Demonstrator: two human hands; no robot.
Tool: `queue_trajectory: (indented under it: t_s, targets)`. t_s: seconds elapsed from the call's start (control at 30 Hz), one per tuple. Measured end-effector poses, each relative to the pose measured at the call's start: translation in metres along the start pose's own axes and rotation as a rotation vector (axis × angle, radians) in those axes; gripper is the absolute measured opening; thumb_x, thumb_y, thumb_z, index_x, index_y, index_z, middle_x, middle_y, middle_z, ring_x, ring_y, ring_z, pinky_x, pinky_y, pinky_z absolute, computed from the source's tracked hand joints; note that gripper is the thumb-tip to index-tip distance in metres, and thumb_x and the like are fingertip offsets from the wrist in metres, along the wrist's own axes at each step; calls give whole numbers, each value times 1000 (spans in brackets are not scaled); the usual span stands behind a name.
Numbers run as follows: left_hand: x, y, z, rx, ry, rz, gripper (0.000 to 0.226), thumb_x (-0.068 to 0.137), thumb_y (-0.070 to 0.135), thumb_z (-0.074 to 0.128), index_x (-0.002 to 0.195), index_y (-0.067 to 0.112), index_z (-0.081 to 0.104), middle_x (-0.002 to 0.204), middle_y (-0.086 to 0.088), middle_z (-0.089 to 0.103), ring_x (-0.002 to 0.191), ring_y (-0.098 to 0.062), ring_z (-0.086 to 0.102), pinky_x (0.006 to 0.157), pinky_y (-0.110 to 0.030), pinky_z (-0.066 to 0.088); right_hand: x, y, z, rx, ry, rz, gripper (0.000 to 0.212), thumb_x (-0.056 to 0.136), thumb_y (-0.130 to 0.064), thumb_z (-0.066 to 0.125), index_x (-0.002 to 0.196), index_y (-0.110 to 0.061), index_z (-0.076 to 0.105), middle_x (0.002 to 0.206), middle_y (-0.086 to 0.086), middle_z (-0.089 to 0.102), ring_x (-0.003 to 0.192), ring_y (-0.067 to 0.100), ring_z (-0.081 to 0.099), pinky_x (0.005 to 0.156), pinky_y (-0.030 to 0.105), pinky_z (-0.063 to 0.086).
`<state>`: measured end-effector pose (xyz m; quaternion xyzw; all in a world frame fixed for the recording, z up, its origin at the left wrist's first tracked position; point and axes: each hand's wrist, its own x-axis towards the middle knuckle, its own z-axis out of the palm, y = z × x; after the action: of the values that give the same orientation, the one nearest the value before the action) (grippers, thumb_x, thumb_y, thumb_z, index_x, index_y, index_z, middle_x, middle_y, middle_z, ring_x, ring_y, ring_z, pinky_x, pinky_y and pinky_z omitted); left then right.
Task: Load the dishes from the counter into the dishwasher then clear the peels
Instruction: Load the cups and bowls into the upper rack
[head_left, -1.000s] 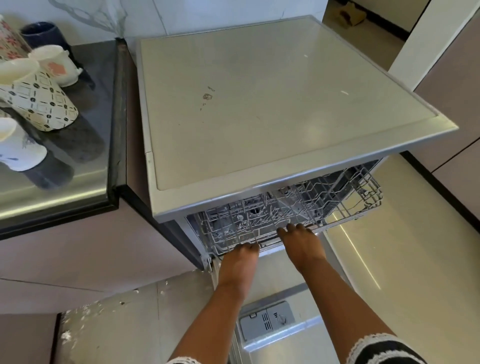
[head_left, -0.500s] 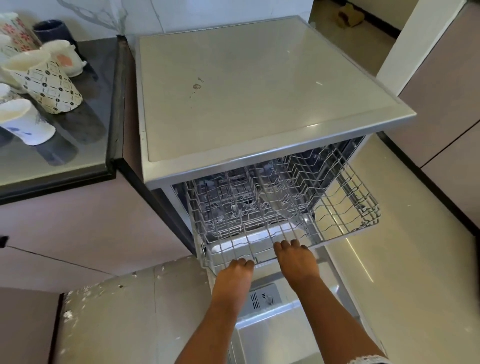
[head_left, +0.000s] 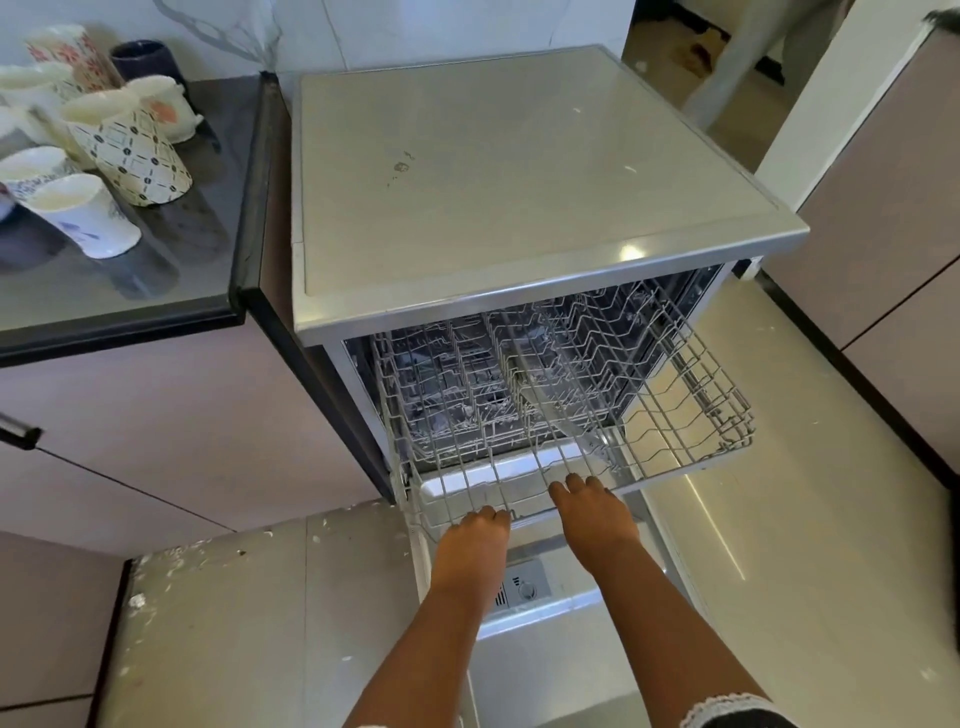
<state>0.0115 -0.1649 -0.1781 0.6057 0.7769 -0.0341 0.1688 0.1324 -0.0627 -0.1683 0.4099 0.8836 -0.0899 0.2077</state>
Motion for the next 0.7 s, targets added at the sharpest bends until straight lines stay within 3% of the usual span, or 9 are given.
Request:
queue_trajectory:
  t_s: [0.1, 0.17, 0.23, 0.3, 0.37, 0.57, 0.7]
  targets:
    - [7, 2, -3, 47, 124, -1, 46, 99, 17, 44, 145, 16, 35, 147, -11, 38, 137, -30, 35, 115, -44, 25, -5, -1, -6, -32, 52, -6, 59, 90, 0, 54, 144, -13, 33, 150, 15, 25, 132, 32, 36, 103, 39, 43]
    - [13, 5, -11, 30, 231, -35, 53, 99, 28, 48, 148, 18, 32, 155, -12, 29, 144, -33, 25, 117, -48, 15, -8, -3, -13, -78, 135, -28, 60, 91, -5, 53, 146, -13, 29, 153, 16, 20, 137, 35, 30, 112, 43, 33]
    - [17, 8, -23, 34, 351, -14, 61, 89, 33, 66, 143, 17, 43, 151, -14, 38, 141, -35, 32, 113, -51, 20, -9, -7, -21, -122, 254, -51, 59, 89, -10, 58, 143, -12, 35, 150, 18, 26, 138, 37, 30, 114, 49, 28]
    - [18, 8, -39, 49, 451, 9, 67, 78, 34, 76, 138, 16, 51, 146, -15, 45, 137, -36, 38, 109, -54, 28, -8, -9, -37, -96, 395, -58, 59, 72, -11, 76, 127, -10, 54, 135, 20, 47, 125, 39, 48, 105, 53, 41]
    - [17, 3, -60, 48, 525, 6, 68, 79, 34, 75, 139, 14, 50, 149, -15, 41, 139, -35, 35, 111, -55, 29, -9, -13, -61, -83, 472, -96, 59, 61, -10, 81, 117, -10, 62, 124, 18, 57, 115, 37, 57, 98, 53, 48]
    - [5, -30, -109, 101, 607, -90, 78, 90, 42, 60, 151, 14, 21, 160, -14, 9, 148, -34, 4, 116, -54, 8, -1, -38, -126, -84, 700, -236, 66, 75, -20, 76, 133, -13, 46, 135, 17, 55, 128, 38, 50, 112, 55, 31]
    - [-9, -72, -151, 116, 659, -157, 77, 89, 43, 62, 149, 11, 25, 159, -17, 15, 147, -36, 11, 116, -54, 10, 10, -78, -168, -66, 834, -358, 47, 87, -21, 60, 130, -14, 42, 135, 15, 54, 130, 37, 47, 112, 53, 30]
